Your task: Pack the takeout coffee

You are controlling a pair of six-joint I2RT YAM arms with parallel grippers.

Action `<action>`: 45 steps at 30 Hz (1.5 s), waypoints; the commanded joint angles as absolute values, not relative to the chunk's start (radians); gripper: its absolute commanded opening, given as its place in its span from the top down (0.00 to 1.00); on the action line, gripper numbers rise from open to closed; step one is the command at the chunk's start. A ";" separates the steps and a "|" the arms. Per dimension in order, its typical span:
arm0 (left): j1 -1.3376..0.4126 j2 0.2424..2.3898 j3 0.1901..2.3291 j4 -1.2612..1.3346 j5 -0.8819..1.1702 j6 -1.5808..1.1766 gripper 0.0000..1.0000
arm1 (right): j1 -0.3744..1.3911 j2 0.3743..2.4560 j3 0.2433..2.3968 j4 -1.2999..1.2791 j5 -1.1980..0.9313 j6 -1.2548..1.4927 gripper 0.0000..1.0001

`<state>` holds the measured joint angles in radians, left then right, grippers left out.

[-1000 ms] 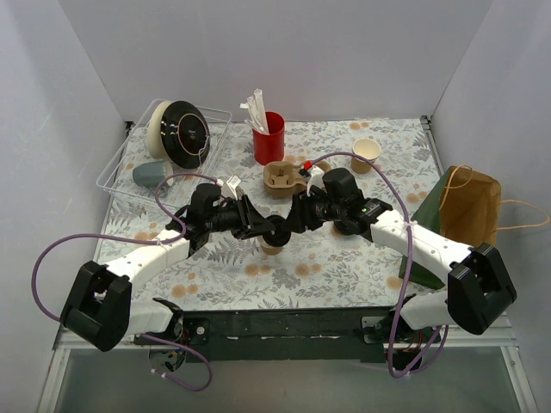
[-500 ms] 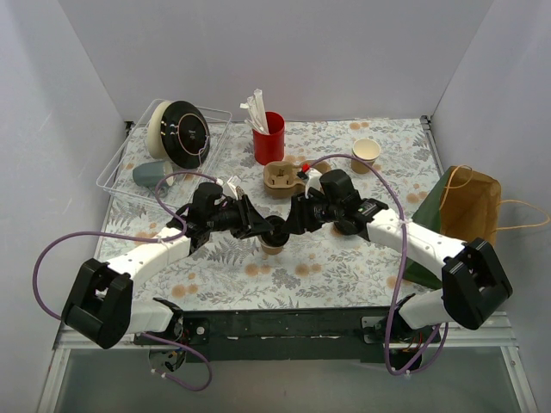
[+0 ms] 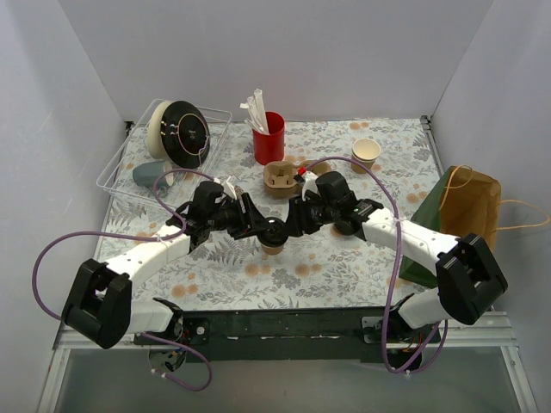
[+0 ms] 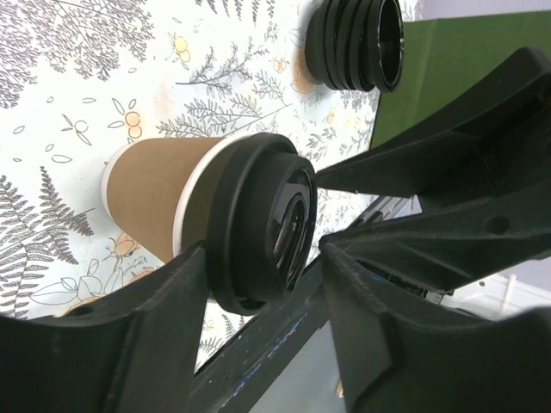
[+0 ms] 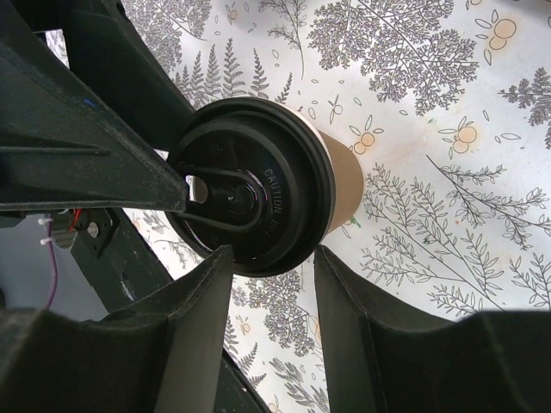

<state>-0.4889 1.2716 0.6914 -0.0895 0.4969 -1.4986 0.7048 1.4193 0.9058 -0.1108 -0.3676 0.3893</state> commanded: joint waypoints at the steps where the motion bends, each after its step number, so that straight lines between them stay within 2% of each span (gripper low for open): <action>1: -0.492 1.232 0.738 -0.138 0.448 -1.462 0.45 | 0.719 1.436 0.928 -0.101 -0.354 0.380 0.50; 7: -0.492 1.207 0.775 -0.193 0.417 -1.434 0.35 | 0.723 1.447 0.939 -0.115 -0.342 0.376 0.51; 17: -0.494 1.183 0.868 -0.360 0.292 -1.348 0.32 | 0.726 1.440 0.940 -0.120 -0.336 0.377 0.51; 21: -0.492 1.190 0.858 -0.361 0.276 -1.342 0.37 | 0.726 1.428 0.950 -0.126 -0.344 0.380 0.51; 23: -0.492 1.199 0.850 -0.360 0.268 -1.338 0.46 | 0.727 1.422 0.959 -0.129 -0.345 0.382 0.51; 28: -0.494 1.209 0.836 -0.360 0.267 -1.331 0.52 | 0.727 1.404 0.979 -0.147 -0.339 0.388 0.52; 33: -0.492 1.192 0.802 -0.357 0.265 -1.335 0.55 | 0.736 1.399 1.008 -0.156 -0.324 0.387 0.53; 38: -0.492 1.186 0.776 -0.354 0.258 -1.338 0.56 | 0.771 1.419 1.048 -0.161 -0.304 0.373 0.61; 45: -0.494 1.198 0.755 -0.339 0.275 -1.347 0.57 | 0.808 1.471 1.100 -0.205 -0.224 0.334 0.59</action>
